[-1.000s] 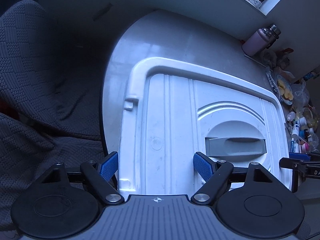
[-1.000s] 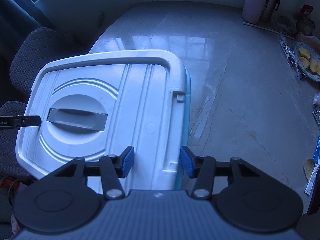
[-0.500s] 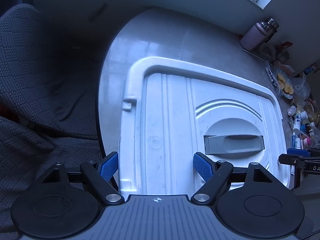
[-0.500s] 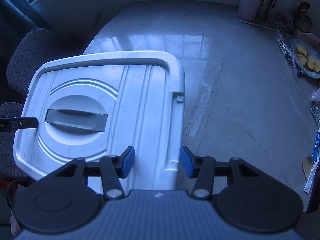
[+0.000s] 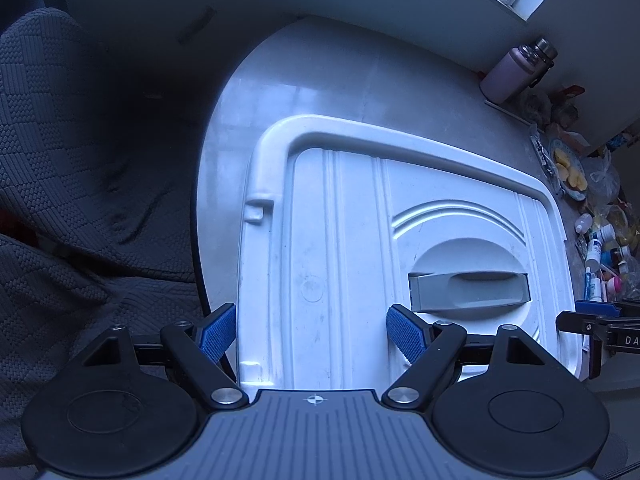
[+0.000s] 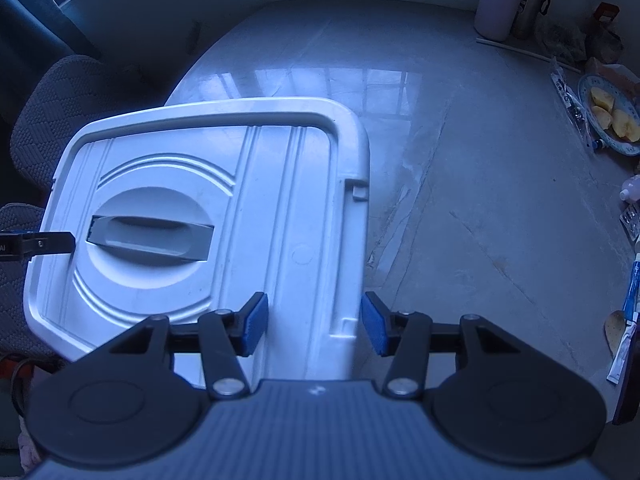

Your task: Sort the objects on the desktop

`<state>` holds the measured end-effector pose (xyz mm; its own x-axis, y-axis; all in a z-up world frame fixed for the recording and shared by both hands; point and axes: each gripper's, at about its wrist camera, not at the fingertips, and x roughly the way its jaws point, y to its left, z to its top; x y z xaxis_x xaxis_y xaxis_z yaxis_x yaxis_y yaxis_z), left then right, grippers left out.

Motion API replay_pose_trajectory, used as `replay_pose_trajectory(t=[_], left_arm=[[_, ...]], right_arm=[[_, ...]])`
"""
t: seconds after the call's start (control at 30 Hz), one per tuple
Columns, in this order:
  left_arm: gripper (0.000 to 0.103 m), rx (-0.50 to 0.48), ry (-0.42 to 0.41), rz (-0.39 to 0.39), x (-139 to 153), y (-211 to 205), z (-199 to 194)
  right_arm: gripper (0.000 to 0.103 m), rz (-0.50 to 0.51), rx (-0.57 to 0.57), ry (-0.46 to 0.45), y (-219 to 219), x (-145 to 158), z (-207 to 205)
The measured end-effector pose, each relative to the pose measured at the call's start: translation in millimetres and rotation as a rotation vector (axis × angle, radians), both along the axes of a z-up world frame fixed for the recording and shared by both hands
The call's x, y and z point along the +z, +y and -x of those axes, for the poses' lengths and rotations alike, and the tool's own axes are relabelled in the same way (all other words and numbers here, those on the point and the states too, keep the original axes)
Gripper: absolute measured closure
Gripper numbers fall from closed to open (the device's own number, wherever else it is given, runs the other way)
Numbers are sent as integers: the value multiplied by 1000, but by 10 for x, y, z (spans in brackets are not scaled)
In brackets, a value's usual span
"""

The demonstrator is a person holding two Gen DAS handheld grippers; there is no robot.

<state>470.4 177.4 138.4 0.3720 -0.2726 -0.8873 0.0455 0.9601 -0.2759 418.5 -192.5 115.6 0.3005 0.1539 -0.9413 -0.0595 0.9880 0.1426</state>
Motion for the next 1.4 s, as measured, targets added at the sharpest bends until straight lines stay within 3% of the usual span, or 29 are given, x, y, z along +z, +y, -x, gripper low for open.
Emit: replay_pose_trajectory(t=[0.17, 0.27, 0.33, 0.4, 0.9, 1.1, 1.2, 1.4], left_arm=[[20, -6, -32, -81, 84, -77, 70], [12, 8, -56, -115, 142, -91, 154], [9, 27, -67, -113, 175, -87, 225], [4, 51, -74, -108, 206, -81, 298], [0, 136, -277, -199, 486, -220, 1368], [0, 152, -355, -235, 433, -324, 1911], [0, 140, -424, -213, 399, -370, 2189], [0, 126, -513, -218, 201, -456, 2685]], right_arm=[[39, 9, -11, 10, 20, -12, 42], [29, 4, -5, 10, 39, 18, 82], [17, 12, 4, -5, 58, 58, 124], [15, 10, 16, -23, 70, 97, 177], [10, -18, 36, -178, 166, 216, 828], [9, 23, 23, -289, 218, 245, 1310], [10, 53, 8, -353, 267, 218, 1575], [9, 18, -32, -470, 346, 67, 2144]])
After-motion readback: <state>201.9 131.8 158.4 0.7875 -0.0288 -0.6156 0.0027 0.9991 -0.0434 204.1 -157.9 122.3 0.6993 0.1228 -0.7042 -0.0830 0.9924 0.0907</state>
